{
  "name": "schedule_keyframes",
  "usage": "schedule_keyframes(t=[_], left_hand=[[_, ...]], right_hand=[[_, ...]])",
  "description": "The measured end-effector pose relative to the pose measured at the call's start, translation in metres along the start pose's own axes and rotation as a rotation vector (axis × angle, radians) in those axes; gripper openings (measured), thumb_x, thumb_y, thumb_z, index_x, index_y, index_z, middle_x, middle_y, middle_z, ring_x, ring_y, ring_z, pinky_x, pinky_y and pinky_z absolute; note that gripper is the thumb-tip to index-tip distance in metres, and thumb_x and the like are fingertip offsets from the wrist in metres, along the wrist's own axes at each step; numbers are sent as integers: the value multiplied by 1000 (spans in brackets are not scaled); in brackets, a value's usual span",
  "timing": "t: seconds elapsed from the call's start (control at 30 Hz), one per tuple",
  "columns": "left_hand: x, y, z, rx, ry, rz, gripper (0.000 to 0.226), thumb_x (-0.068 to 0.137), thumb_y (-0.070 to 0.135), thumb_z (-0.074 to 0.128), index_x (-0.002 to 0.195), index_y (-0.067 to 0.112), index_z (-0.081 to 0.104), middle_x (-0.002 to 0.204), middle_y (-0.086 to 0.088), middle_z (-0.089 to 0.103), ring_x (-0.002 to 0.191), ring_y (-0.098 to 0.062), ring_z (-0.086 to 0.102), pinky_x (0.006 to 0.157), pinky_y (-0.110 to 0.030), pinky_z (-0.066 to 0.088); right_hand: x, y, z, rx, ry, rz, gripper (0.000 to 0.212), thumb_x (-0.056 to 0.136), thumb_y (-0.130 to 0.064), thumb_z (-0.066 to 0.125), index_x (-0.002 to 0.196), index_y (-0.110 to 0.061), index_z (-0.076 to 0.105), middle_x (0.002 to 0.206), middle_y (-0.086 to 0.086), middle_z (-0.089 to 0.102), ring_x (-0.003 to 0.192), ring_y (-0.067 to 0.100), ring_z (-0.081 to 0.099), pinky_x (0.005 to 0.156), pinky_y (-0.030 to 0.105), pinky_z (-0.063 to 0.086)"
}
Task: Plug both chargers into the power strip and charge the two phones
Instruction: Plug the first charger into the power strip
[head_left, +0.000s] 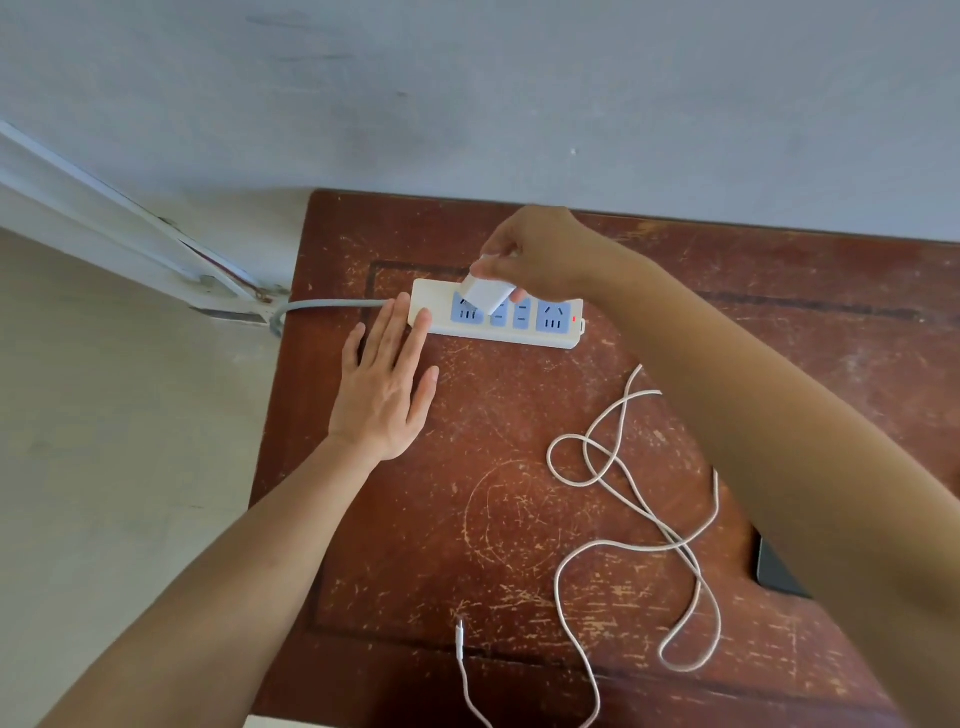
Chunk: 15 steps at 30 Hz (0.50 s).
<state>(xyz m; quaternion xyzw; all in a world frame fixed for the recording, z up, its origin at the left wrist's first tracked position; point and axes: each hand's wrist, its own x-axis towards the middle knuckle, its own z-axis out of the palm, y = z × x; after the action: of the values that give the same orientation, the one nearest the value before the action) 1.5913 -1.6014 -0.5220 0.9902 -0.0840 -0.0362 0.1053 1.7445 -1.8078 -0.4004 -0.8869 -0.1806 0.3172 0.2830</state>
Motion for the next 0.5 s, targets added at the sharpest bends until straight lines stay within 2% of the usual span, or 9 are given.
schedule_keyframes(t=[0.1,0.17,0.23,0.3,0.37,0.5], left_hand=[[-1,-1,0,-7,2,-1,64,104,44,26,159,15,11,168,-14,13,155,-26,11,122,-57,19],[-1,-1,0,-20,6,-15,65,104,43,27,159,12,11,168,-13,12,155,-24,10,123,-55,18],[0,-1,0,-29,7,-28,65,105,43,25,159,10,10,168,-12,12,156,-23,9,123,-54,17],[0,0,1,-26,2,-34,65,105,43,22,159,10,9,168,-11,12,156,-22,9,124,-53,17],[-1,0,1,-18,-4,-37,65,104,43,19,159,10,8,169,-10,11,155,-22,9,124,-52,16],[-1,-1,1,-10,-10,-45,64,104,40,19,159,9,9,169,-10,11,155,-21,9,124,-52,17]], right_hand=[[-1,-4,0,-2,2,-35,28,96,-35,63,107,-13,77,114,5,75,75,10,71,80,29,55],[-3,-7,1,-32,11,-57,32,95,-38,65,112,-13,75,122,1,72,76,5,64,79,24,49],[-4,-12,6,-109,39,-84,34,93,-40,67,114,-14,75,124,0,71,93,9,64,84,24,45],[-4,-18,13,-178,79,-116,36,91,-42,69,114,-15,74,124,1,71,109,18,65,89,29,48],[-4,-23,18,-215,106,-128,38,89,-43,70,114,-15,74,124,2,71,113,22,65,91,32,49],[-8,-26,18,-224,112,-104,40,87,-44,72,112,-13,76,121,3,72,109,23,66,87,32,50]])
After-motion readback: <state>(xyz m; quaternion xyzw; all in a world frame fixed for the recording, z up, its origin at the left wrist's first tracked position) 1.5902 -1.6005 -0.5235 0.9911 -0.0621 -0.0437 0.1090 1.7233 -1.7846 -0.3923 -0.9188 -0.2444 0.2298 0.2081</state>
